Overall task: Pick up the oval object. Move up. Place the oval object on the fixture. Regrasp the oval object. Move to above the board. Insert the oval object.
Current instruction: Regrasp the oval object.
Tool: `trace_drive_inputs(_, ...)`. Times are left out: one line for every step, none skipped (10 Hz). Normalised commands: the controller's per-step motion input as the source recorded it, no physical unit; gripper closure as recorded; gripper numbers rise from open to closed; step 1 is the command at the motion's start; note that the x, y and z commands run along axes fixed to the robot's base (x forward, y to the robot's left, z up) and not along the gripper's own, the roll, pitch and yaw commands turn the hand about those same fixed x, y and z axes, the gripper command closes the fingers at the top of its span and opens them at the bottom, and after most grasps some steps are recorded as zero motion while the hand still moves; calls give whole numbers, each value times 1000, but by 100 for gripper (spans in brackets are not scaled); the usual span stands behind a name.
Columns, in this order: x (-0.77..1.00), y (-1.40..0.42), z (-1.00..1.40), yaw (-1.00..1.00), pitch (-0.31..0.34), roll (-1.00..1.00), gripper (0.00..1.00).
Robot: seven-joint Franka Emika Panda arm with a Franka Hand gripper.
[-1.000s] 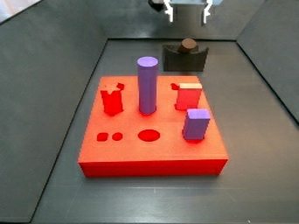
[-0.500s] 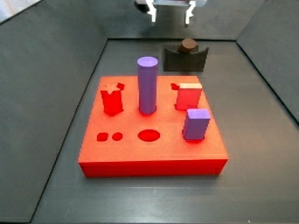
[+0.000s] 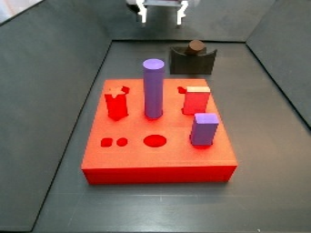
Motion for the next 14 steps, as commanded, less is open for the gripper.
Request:
trace_drive_inputs(-224,-1000,-149,-901,-35,1000,0)
trace_drive_inputs(-140,-1000,-114,-899,-63,1000,0)
trace_drive_inputs(-122,-1000,-107,-899,-87,1000,0)
trace_drive_inputs(-125,-1000,-88,-899,-112,1000,0)
trace_drive_inputs(-121,-911,-48,-899,-143,1000,0)
trace_drive_inputs(-98,-715,-24,-898,-166,1000,0)
trace_drive_inputs(-84,-587,-15,-897,-180,1000,0)
trace_drive_inputs(-62,-315,-2,-897,-206,1000,0)
trace_drive_inputs(-50,-109,3,-902,-223,1000,0)
trace_drive_inputs(-43,-7,6,-911,-245,1000,0)
trace_drive_inputs(-37,-11,1,-913,-254,1000,0)
trace_drive_inputs(-51,-29,7,-910,-269,1000,0)
trace_drive_inputs(-53,-27,9,-910,-274,1000,0)
trace_drive_inputs(-52,-18,5,-915,-277,1000,0)
